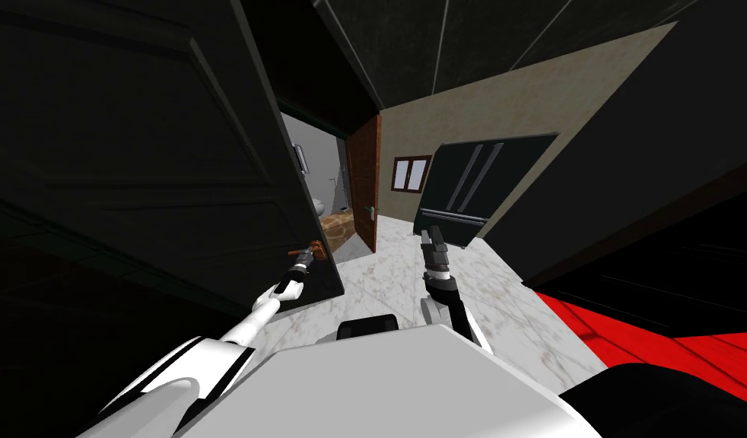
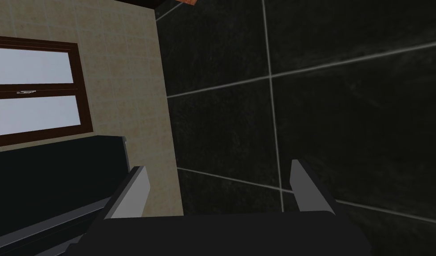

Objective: Pull the door open

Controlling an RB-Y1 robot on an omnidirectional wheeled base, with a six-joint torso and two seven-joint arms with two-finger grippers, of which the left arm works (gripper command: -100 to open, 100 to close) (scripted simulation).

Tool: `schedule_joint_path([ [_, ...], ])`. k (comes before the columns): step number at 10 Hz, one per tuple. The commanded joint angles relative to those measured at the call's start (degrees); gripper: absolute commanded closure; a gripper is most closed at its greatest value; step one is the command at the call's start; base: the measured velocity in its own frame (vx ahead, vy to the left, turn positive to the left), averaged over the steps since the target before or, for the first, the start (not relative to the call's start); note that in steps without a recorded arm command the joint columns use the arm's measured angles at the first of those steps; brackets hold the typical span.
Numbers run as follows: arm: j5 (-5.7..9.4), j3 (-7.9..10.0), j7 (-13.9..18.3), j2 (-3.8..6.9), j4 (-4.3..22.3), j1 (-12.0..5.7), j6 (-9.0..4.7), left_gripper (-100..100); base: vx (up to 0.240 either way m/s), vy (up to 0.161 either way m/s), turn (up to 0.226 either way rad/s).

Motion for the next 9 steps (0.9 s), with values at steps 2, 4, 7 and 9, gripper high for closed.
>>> schedule_joint_path([
  [2,-0.59,-3.20,3.3,2.56,-1.8,1.49,-1.29,100,-0.134,0.041,0.021],
  [4,-1.03,-5.57,5.6,4.14,-3.4,2.54,-2.10,100,-0.126,0.033,0.019],
  [7,-3.09,-6.15,7.3,3.57,-2.6,2.38,-2.81,100,-0.118,0.004,-0.014],
  [9,-5.72,-5.63,9.3,3.47,-0.8,1.93,-3.83,100,-0.178,-0.048,-0.006],
])
